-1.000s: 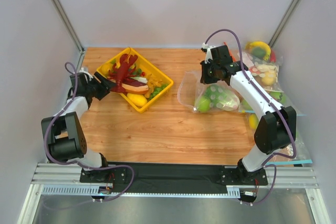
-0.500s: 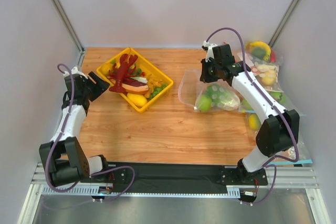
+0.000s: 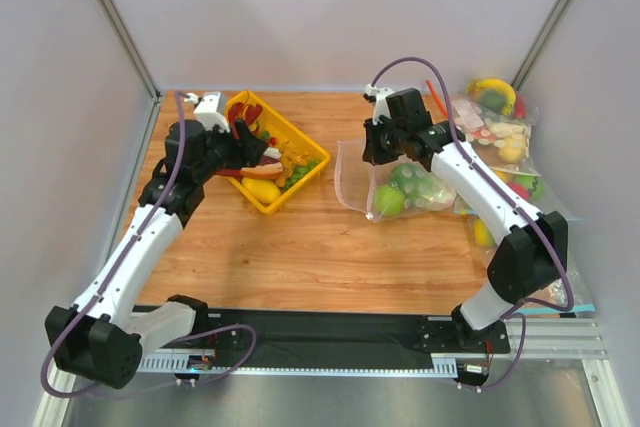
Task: Open the zip-top bag and remove the fake food
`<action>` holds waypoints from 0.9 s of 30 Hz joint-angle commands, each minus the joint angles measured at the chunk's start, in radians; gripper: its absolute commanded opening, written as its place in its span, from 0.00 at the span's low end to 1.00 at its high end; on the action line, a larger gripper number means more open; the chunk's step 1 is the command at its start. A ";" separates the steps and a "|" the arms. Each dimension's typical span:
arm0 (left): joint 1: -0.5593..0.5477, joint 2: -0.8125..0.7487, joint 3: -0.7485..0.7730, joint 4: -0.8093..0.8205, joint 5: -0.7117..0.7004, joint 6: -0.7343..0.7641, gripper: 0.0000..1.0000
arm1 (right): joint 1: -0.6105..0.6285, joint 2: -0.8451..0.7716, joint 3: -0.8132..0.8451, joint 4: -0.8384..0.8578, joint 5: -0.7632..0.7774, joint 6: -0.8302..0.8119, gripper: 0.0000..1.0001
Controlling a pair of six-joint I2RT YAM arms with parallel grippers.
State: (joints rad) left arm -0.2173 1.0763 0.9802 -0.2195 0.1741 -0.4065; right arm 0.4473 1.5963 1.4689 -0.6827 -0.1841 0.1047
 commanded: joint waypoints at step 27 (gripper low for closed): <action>-0.563 0.559 0.262 0.203 0.177 0.236 0.63 | 0.025 -0.133 -0.019 0.110 -0.310 0.099 0.00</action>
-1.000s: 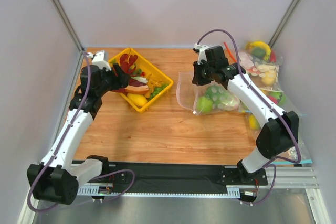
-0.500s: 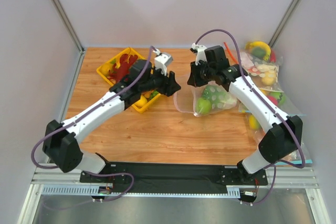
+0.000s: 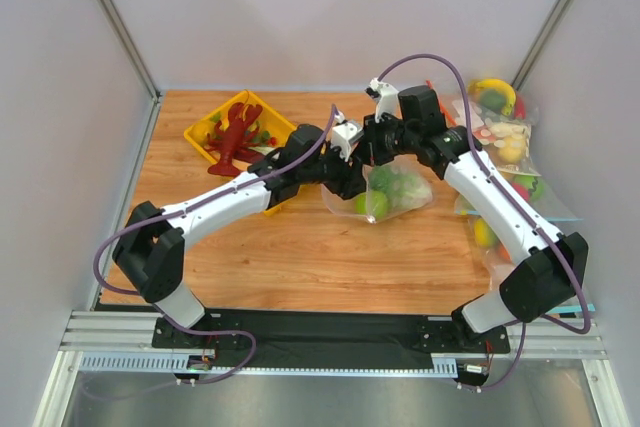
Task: Open the zip-top bag and remove the fake food
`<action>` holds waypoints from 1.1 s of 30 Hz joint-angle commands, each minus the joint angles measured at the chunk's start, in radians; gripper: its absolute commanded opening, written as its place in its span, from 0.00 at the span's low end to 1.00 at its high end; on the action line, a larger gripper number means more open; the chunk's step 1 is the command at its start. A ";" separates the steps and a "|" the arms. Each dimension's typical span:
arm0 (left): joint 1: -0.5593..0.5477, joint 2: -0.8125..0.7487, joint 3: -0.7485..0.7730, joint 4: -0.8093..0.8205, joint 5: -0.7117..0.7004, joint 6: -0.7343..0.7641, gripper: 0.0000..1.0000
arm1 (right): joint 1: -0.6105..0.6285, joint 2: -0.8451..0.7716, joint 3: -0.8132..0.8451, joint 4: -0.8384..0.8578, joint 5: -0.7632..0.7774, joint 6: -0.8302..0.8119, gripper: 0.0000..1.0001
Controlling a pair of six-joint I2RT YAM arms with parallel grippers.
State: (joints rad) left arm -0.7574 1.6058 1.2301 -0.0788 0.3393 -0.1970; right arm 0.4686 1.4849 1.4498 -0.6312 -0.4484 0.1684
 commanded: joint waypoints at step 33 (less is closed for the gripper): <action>-0.117 0.190 -0.231 0.482 -0.079 -0.108 0.97 | 0.027 -0.002 -0.023 0.116 -0.035 0.108 0.00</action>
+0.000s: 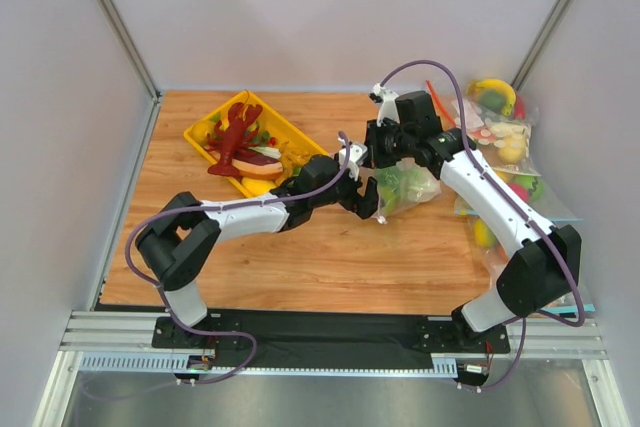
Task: Open the zip-top bag and remove the fake food
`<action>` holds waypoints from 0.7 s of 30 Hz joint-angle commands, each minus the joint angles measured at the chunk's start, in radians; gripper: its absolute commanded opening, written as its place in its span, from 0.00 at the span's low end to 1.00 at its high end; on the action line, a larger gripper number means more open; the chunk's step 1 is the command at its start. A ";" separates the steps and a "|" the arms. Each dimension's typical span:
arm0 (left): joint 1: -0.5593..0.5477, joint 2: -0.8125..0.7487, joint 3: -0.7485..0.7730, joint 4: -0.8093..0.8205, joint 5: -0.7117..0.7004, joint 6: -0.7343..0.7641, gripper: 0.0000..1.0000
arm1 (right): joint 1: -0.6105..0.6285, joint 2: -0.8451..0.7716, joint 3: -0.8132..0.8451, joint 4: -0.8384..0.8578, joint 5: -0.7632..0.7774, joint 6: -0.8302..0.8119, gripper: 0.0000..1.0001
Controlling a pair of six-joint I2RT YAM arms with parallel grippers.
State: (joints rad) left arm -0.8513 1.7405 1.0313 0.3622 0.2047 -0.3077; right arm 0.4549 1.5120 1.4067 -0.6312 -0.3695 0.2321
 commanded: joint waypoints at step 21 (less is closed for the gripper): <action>-0.023 0.152 -0.021 0.029 -0.041 -0.045 0.81 | 0.064 -0.064 0.041 0.116 -0.115 0.070 0.00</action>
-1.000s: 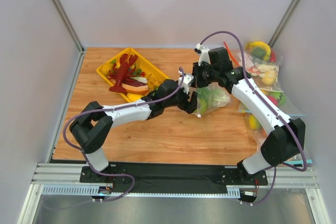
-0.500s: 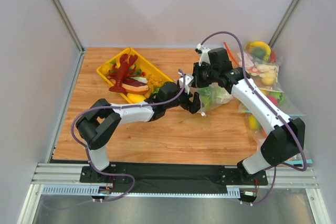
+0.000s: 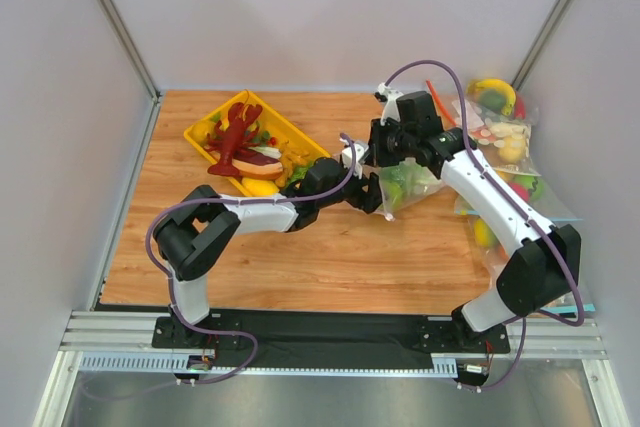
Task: Open the zip-top bag and remove the fake food
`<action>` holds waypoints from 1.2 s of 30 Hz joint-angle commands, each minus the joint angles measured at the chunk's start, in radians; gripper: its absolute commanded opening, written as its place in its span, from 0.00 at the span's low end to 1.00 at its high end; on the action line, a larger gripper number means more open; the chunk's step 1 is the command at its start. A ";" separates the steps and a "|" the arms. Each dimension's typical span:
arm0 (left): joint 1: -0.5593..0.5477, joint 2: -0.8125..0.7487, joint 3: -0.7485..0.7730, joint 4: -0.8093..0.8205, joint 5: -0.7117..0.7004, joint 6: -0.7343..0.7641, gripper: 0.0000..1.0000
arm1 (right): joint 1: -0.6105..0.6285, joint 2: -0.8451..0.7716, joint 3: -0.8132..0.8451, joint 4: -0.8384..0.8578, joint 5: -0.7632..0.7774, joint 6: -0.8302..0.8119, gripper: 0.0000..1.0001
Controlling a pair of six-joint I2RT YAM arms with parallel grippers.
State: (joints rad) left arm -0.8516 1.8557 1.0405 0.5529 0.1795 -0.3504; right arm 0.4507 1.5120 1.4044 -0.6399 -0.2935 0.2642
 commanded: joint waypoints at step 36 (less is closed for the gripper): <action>0.003 0.073 -0.146 0.085 0.089 -0.064 0.87 | -0.164 -0.119 -0.123 0.072 0.182 -0.043 0.67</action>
State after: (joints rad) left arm -0.8505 1.9377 0.9020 0.5743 0.2306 -0.3988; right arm 0.3107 1.3281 1.3399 -0.6029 -0.0933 0.2035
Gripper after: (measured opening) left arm 0.863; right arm 0.669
